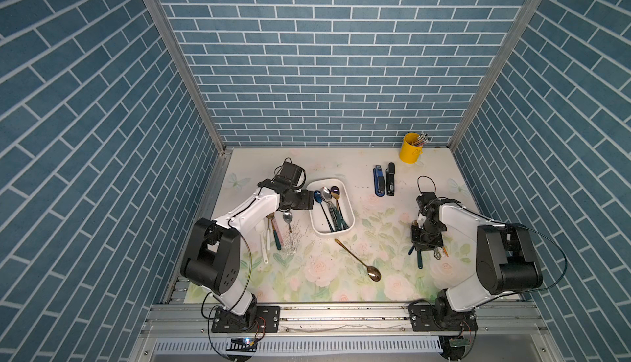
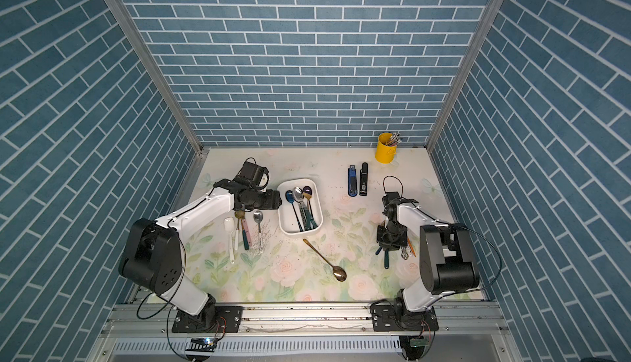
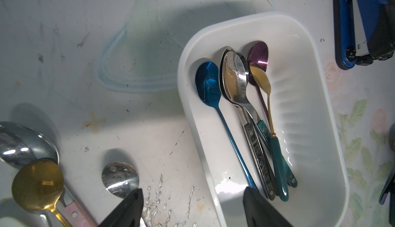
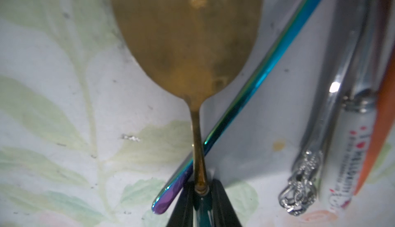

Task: Put the spoon into the storage box
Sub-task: Pick up the spoon from the center of the board.

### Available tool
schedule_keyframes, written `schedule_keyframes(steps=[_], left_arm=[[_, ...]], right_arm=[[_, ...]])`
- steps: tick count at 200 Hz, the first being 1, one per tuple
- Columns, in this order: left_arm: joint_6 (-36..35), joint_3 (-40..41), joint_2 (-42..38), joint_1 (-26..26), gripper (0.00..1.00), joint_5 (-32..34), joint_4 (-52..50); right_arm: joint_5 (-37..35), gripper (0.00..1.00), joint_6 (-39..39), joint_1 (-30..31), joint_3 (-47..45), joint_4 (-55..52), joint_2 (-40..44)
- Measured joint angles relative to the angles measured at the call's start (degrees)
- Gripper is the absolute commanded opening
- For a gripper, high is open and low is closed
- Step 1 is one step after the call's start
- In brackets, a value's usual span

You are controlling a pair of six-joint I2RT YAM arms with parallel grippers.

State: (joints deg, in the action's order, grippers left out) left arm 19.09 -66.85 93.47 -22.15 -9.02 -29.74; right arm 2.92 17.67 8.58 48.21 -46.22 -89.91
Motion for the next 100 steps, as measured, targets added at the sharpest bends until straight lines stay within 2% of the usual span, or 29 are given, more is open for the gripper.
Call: schedule_keyframes(steps=[74,100], left_arm=[[0.5,0.0,0.8,0.1,0.80,0.2,0.0],[1.6,0.5,0.6,0.9,0.80,0.0,0.1]], right_arm=[[3.4,0.08,-0.2,1.0,0.1,1.7,0.7],[3.0,0.07,-0.1,2.5,3.4,0.2,2.0]])
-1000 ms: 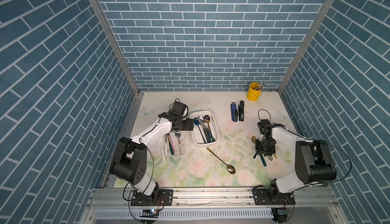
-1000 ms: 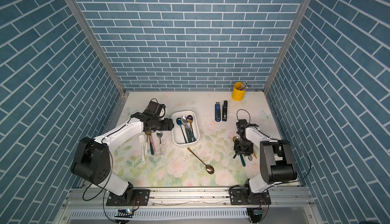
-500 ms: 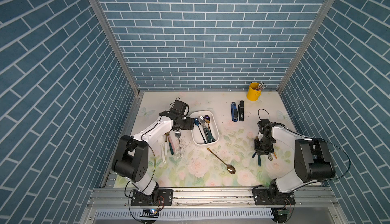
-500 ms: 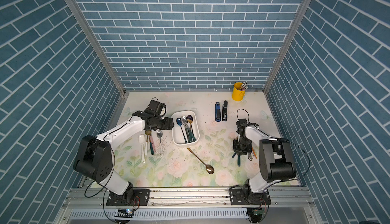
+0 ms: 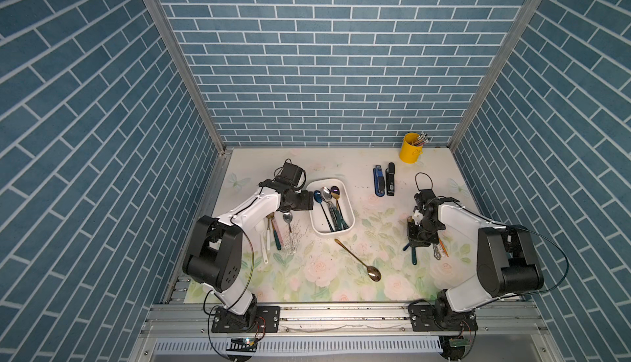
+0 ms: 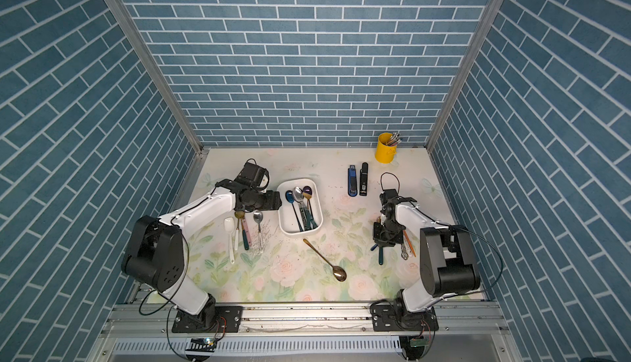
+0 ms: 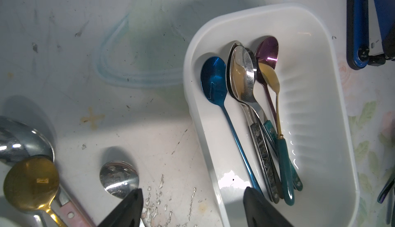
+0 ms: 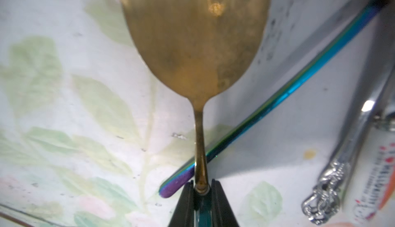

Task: Put the spoon into the storage box
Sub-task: Pick up the spoon from the center of the board, then place the spoon in the storage box.

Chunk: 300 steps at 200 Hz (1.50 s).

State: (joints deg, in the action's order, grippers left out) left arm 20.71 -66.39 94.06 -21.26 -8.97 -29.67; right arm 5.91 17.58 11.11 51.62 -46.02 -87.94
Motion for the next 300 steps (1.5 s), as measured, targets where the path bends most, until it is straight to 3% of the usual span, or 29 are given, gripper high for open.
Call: schedule_keyframes(steps=[43,77,123,184,238,300], left_arm=[[3.5,4.7,-2.6,3.1,0.80,-1.5,1.8],[6.6,10.3,-6.1,5.6,0.80,-3.7,3.6],[8.4,16.0,-10.0,6.8,0.80,-5.6,5.4],[9.1,21.5,-15.5,7.5,0.80,-6.1,6.3],[9.5,24.0,-19.0,7.5,0.80,-5.4,7.3],[9.0,21.7,-15.4,7.5,0.80,-5.4,7.5]], right_arm=[[-1.5,0.07,1.3,5.7,11.8,-3.2,2.1],[-1.8,0.06,3.8,14.5,22.3,-5.1,-0.3],[-0.1,0.06,6.9,25.1,39.2,-5.2,-13.6],[3.3,0.06,7.7,32.8,59.4,-4.6,-32.4],[4.7,0.06,7.7,34.5,63.8,-6.2,-39.4],[4.9,0.06,8.0,34.5,63.2,-6.2,-42.5]])
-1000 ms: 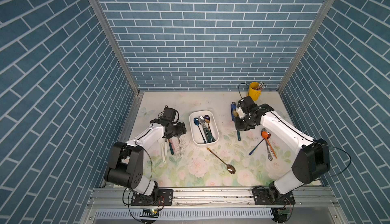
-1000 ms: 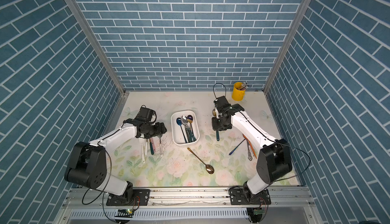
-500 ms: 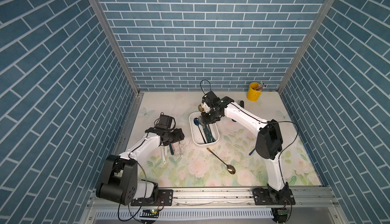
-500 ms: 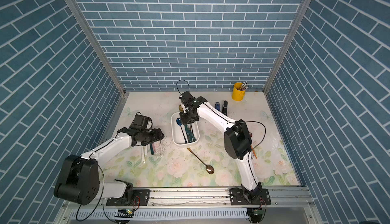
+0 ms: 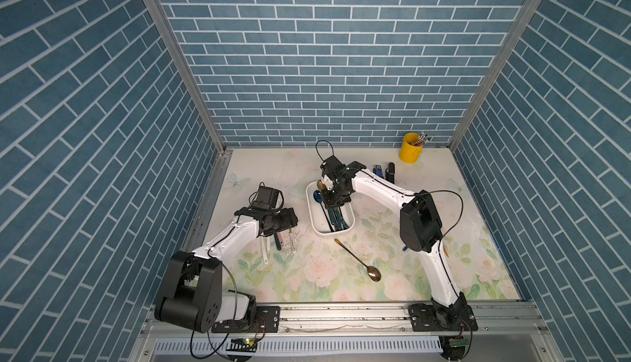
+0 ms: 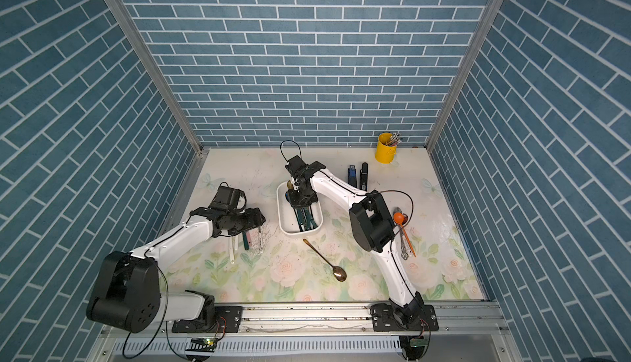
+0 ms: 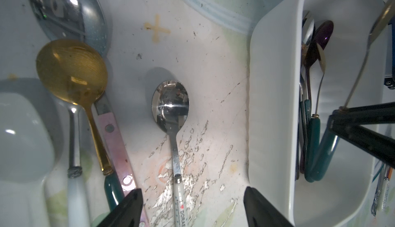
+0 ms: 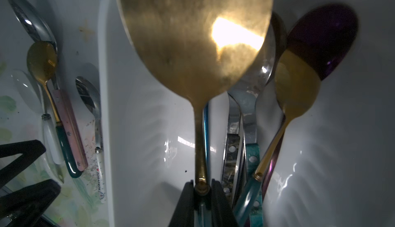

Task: Put the spoon into the storage box
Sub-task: Place the spoon in the storage box, then pick up the spoon from the center of the board.

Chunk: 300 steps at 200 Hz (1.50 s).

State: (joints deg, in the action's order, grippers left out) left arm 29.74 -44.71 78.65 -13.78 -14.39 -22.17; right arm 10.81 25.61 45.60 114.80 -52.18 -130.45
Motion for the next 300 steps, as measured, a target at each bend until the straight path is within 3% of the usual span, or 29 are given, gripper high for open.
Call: schedule_keyframes(steps=[88,150,220,261,300], left_arm=[[-1.3,-2.0,2.7,0.0,0.79,0.0,0.0],[-1.9,-3.1,2.7,0.0,0.79,0.0,-0.6],[-3.8,-6.0,2.7,-1.6,0.80,1.1,-0.8],[-6.0,-8.5,2.7,-4.9,0.80,1.4,-0.3],[-8.2,-11.3,3.7,-8.3,0.80,1.5,0.3]], right_arm=[[1.4,0.08,1.7,0.0,-5.0,2.0,-1.9],[1.4,0.23,2.0,0.0,-5.2,1.9,-2.1],[-0.7,0.29,2.6,0.0,-0.8,1.6,-1.8],[-2.7,0.30,3.1,-0.6,-0.3,0.5,2.2],[-4.8,0.31,4.2,-3.6,-3.9,0.4,11.0]])
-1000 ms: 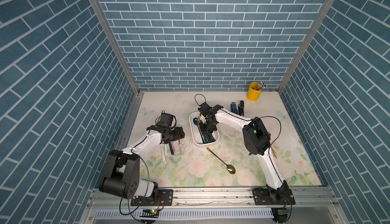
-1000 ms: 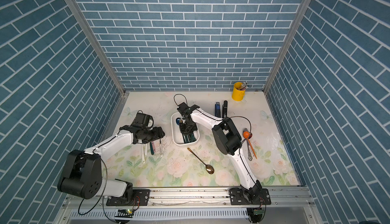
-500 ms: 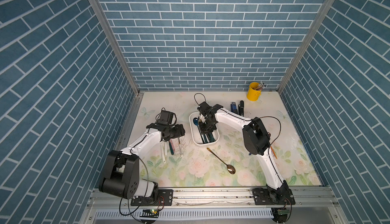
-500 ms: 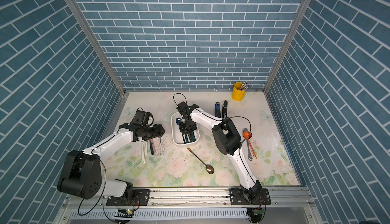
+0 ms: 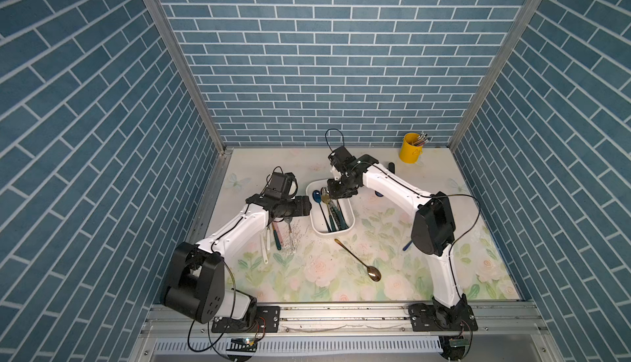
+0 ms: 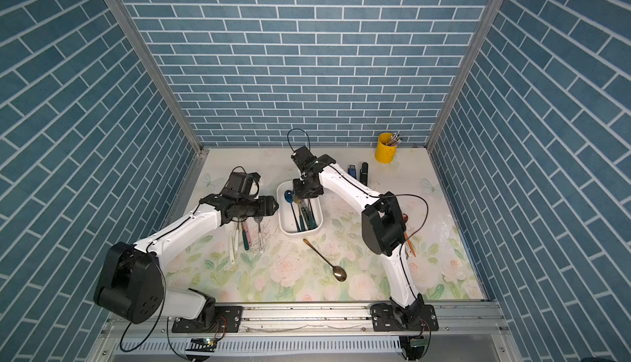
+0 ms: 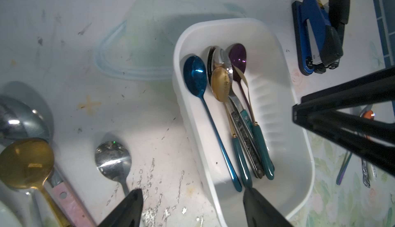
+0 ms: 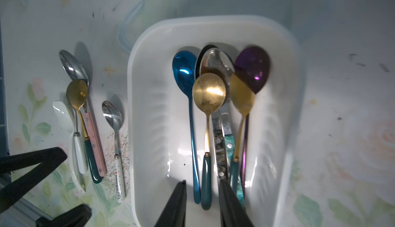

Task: Put the spoon into the storage box
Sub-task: Pick up the spoon from the center of the board.

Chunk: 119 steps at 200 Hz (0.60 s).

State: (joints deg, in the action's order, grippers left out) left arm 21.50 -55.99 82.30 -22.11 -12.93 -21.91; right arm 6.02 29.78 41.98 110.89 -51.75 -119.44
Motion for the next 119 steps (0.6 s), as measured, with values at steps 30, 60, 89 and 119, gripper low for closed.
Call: schedule_keyframes(steps=[30,60,89,119], left_arm=[[-1.8,-1.8,2.5,-2.1,0.80,0.6,0.1],[-3.3,-2.0,4.3,-3.0,0.80,1.5,-0.2],[-4.2,-3.1,5.5,-3.9,0.79,2.1,-0.5],[-4.4,-4.3,6.2,-4.7,0.80,2.6,-0.3]], right_arm=[[-1.9,0.31,1.5,-5.7,-13.4,1.4,11.1],[-3.4,0.31,3.5,-13.1,-28.7,2.7,20.7],[-4.7,0.31,4.9,-18.9,-41.7,3.8,28.0],[-5.5,0.32,4.9,-24.2,-50.1,4.8,32.1]])
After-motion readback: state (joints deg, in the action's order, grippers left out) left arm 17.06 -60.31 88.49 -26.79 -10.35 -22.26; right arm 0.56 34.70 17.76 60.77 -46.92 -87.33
